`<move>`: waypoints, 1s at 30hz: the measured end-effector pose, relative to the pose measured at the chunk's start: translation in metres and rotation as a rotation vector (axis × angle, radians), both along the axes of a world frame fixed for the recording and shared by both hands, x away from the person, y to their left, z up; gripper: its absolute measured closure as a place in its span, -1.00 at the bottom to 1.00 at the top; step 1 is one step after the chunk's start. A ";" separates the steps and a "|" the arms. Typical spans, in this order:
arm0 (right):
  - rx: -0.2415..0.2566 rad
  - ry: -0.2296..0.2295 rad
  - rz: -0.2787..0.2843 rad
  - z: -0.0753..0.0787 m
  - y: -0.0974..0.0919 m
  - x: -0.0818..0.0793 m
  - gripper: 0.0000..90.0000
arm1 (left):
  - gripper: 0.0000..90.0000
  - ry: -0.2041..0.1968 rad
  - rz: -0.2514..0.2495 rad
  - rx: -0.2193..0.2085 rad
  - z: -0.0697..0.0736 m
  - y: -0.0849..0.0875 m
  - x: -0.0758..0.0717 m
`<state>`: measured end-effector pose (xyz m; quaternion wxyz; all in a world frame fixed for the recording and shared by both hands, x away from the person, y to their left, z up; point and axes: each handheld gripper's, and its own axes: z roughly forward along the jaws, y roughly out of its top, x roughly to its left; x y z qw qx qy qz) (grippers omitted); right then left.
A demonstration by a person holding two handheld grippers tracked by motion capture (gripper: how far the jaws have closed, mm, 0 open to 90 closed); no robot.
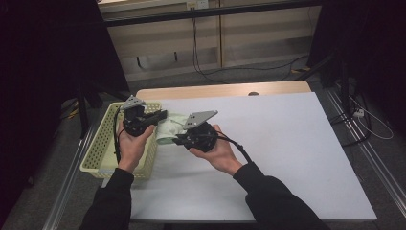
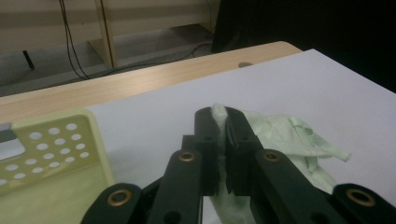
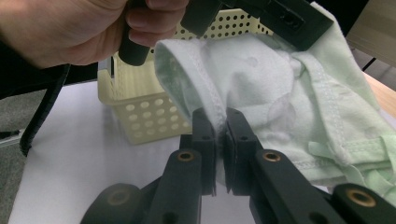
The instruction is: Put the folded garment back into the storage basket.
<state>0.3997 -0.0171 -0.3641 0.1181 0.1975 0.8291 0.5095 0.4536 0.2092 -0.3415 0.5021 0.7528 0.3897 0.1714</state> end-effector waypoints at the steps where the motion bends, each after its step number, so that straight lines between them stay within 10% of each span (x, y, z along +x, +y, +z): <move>1: 0.000 -0.002 0.002 0.000 0.002 0.001 0.87 | 0.89 0.002 0.006 -0.007 0.000 0.002 0.000; 30: 0.015 -0.021 0.039 0.011 0.049 0.019 0.87 | 0.89 -0.016 0.090 -0.002 0.011 0.048 0.005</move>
